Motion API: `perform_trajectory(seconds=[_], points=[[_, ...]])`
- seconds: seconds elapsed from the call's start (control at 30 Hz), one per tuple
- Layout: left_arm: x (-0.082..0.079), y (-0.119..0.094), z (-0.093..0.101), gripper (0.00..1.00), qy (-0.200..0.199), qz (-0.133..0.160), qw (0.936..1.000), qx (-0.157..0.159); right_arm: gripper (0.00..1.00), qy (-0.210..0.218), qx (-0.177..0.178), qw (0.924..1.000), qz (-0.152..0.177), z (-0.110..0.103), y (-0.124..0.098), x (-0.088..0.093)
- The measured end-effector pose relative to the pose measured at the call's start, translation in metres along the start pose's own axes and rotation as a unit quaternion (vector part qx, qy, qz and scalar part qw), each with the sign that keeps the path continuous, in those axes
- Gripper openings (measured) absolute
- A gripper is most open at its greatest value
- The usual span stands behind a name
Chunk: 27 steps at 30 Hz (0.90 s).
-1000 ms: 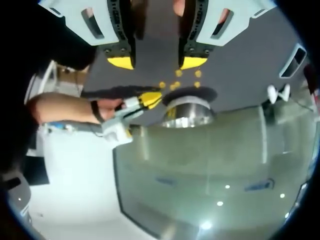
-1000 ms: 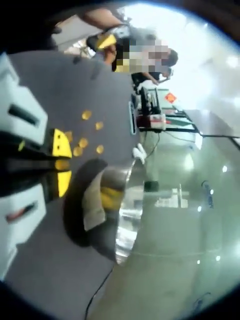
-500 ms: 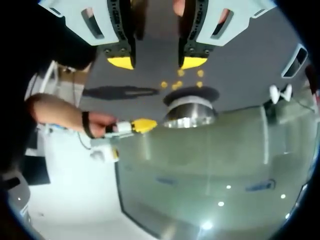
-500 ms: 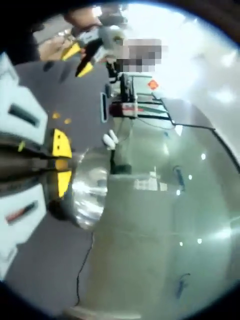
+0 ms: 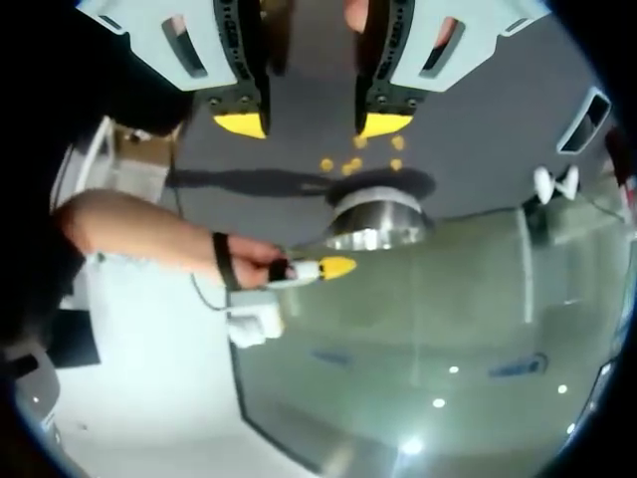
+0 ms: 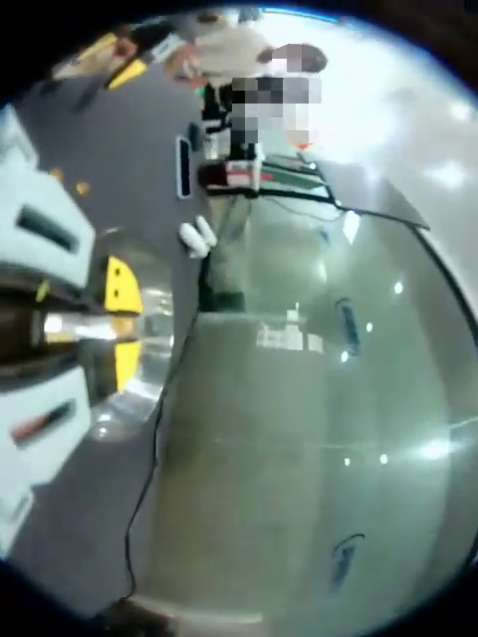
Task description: Pick up the QQ candy scattered on the table and place it into the stainless steel bowl on the table
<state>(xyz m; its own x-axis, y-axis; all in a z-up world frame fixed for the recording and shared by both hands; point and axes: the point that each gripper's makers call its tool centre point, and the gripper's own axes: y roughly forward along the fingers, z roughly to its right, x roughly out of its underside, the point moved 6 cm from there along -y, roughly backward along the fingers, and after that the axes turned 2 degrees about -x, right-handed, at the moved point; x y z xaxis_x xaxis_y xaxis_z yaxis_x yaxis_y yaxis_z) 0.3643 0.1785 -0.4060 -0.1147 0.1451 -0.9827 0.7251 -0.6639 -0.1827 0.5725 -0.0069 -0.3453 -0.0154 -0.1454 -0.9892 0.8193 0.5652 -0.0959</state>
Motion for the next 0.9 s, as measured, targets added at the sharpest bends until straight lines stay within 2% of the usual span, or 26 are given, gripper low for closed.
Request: perform_trajectory(seconds=[0.07,0.13,0.2,0.37,0.57,0.67,0.7,0.77,0.83,0.9], points=[[0.0,0.0,0.0,0.36,0.0,0.0,1.0,0.0,0.13,-0.006,0.013,0.9998,-0.013,0.001,0.002,0.004],[0.001,-0.001,-0.001,0.36,0.001,-0.001,1.0,0.001,0.26,-0.004,0.013,0.9997,-0.02,0.007,0.007,0.007],[0.002,-0.002,-0.002,0.36,0.0,-0.002,1.0,0.0,0.24,0.018,0.007,0.9996,-0.019,0.009,0.007,0.009],[0.004,-0.002,-0.002,0.36,-0.002,-0.004,1.0,0.0,0.24,0.018,0.015,0.9996,-0.017,0.012,-0.002,0.011],[0.003,-0.001,0.001,0.36,0.0,-0.001,1.0,0.004,0.24,0.02,0.008,0.9997,-0.013,0.009,-0.017,0.013],[0.003,0.001,0.001,0.36,0.001,-0.003,1.0,0.005,0.24,0.018,-0.007,0.9998,0.0,0.004,-0.027,0.012],[0.003,0.001,0.002,0.36,0.002,-0.004,1.0,0.006,0.24,0.008,-0.024,0.9995,0.019,0.0,-0.03,0.01],[0.002,0.002,0.003,0.36,0.003,-0.003,1.0,0.008,0.24,-0.003,-0.039,0.9991,0.017,-0.003,-0.04,0.014],[0.001,0.001,0.003,0.36,0.005,-0.001,1.0,0.008,0.23,0.006,-0.053,0.9984,0.017,-0.006,-0.049,0.019],[0.001,0.0,0.002,0.36,0.005,0.0,1.0,0.007,0.21,0.033,-0.079,0.9963,0.009,-0.014,-0.063,0.029]])
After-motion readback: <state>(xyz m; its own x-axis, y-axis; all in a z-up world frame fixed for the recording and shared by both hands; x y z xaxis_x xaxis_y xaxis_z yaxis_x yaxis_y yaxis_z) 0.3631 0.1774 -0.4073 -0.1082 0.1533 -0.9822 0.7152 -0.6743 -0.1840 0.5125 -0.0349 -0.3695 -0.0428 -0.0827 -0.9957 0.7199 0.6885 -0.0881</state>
